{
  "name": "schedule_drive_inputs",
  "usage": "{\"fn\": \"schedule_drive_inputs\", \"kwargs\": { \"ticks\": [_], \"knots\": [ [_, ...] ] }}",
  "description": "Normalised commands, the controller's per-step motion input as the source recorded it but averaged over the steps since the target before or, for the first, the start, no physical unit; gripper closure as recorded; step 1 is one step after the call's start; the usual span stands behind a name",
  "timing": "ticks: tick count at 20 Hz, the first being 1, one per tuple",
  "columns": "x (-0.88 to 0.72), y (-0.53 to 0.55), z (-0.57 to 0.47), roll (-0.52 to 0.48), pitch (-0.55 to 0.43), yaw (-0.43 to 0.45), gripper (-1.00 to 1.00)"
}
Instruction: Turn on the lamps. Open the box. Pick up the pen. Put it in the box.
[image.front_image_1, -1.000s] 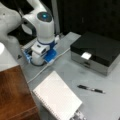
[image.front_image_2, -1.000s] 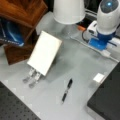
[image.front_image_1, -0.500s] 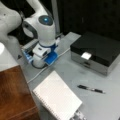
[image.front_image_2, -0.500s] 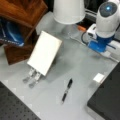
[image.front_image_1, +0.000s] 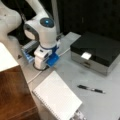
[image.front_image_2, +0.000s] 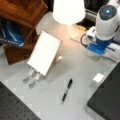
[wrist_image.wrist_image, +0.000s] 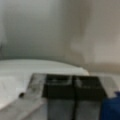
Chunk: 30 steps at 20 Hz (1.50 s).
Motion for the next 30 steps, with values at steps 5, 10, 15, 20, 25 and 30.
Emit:
{"fn": "schedule_drive_inputs", "kwargs": {
  "ticks": [5, 10, 15, 20, 25, 30],
  "knots": [
    [-0.99, -0.23, -0.52, -0.048, -0.528, 0.092, 1.00],
    [-1.00, -0.23, -0.35, -0.037, -0.471, 0.082, 1.00],
    [-0.92, -0.20, -0.13, -0.019, -0.428, 0.060, 1.00],
    [-0.71, -0.15, -0.03, 0.021, -0.419, 0.042, 1.00],
    [-0.52, -0.11, 0.18, 0.073, -0.362, 0.029, 1.00],
    [-0.29, -0.05, 0.37, 0.072, -0.268, -0.005, 1.00]
  ]
}}
